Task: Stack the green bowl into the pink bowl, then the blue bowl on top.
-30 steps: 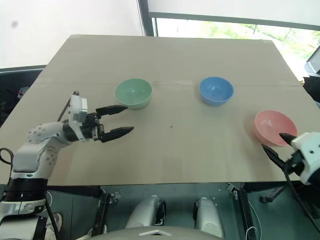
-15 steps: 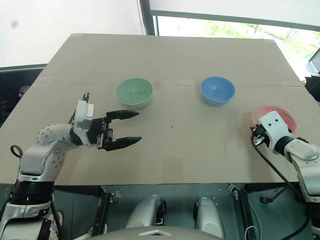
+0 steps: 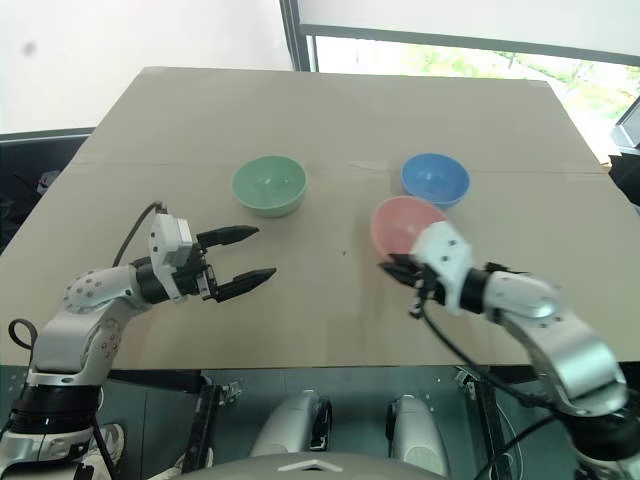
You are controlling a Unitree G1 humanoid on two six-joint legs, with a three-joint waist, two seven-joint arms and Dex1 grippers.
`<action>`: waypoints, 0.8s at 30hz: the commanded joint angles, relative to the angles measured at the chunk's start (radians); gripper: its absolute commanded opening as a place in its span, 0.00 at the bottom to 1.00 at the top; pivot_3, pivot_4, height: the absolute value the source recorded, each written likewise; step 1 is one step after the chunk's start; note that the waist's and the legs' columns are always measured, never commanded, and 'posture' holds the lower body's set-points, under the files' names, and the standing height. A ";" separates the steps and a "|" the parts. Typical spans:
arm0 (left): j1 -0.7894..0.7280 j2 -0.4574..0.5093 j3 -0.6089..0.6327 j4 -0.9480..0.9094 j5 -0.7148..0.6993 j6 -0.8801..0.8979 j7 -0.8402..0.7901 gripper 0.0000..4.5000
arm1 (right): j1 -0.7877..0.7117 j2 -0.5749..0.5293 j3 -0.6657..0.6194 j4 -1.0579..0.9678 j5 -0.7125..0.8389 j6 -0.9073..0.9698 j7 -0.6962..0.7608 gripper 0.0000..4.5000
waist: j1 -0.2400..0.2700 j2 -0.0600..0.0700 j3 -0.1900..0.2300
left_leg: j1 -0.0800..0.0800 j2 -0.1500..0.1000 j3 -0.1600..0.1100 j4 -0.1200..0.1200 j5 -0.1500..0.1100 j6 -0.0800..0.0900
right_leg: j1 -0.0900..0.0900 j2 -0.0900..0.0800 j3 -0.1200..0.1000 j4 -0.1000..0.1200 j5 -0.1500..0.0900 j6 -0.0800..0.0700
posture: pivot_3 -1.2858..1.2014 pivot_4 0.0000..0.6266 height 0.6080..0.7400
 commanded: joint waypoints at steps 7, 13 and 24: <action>-0.044 0.012 0.011 -0.061 0.054 0.017 0.113 1.00 | -0.156 0.106 0.162 0.297 -0.182 -0.153 0.009 0.61 | 0.001 0.001 0.001 | -0.002 0.000 -0.001 -0.002 0.000 0.000 | -0.001 0.001 -0.002 0.001 0.000 0.000 | 0.52 0.24 1.00; -0.158 0.084 -0.073 -0.091 0.220 0.069 0.195 1.00 | -0.121 0.102 0.000 0.078 -0.038 -0.075 0.021 0.98 | 0.003 0.001 0.002 | -0.003 0.000 -0.002 -0.003 0.001 -0.001 | -0.002 0.001 -0.003 0.001 0.000 0.000 | 0.52 0.24 1.00; -0.418 0.132 -0.308 0.134 0.522 0.020 0.196 1.00 | 0.027 0.066 -0.124 -0.041 -0.063 -0.064 -0.107 0.98 | 0.001 0.000 0.001 | -0.002 -0.002 0.000 -0.003 0.001 -0.002 | -0.002 0.003 -0.002 0.001 0.000 0.000 | 0.52 0.24 1.00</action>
